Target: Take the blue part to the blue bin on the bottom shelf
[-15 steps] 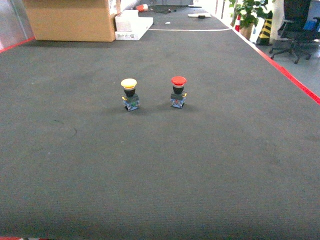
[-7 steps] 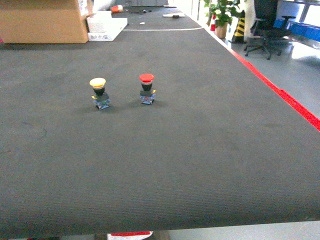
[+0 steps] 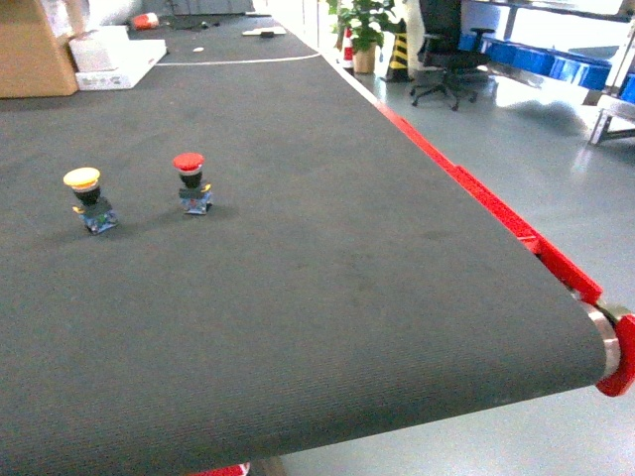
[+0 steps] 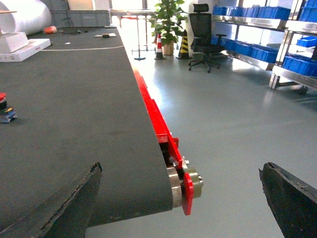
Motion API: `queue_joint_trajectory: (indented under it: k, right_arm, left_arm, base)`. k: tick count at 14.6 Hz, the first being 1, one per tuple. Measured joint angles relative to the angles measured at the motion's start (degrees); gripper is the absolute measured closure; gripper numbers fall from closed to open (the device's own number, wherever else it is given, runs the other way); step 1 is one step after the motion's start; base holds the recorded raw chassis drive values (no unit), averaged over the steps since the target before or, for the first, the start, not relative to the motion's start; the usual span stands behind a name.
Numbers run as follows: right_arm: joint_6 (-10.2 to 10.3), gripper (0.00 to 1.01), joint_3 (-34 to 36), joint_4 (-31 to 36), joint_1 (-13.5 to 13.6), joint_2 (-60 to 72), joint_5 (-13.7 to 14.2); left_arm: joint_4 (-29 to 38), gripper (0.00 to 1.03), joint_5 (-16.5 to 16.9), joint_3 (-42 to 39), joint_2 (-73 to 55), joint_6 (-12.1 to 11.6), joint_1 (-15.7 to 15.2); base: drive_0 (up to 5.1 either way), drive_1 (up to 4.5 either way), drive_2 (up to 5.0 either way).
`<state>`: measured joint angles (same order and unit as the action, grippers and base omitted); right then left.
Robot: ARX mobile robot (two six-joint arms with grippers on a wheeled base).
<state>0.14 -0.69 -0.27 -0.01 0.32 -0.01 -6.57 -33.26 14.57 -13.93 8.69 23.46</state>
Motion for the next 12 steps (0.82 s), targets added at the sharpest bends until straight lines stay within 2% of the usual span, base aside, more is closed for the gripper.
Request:
queue_joint_trajectory:
  k: [12]
  right_arm:
    - [0.02,0.03,0.00,0.00,0.00,0.00,0.00]
  left_arm:
    - [0.00,0.60,0.00,0.00,0.00,0.00,0.00]
  base:
    - [-1.6,-1.57,-1.6]
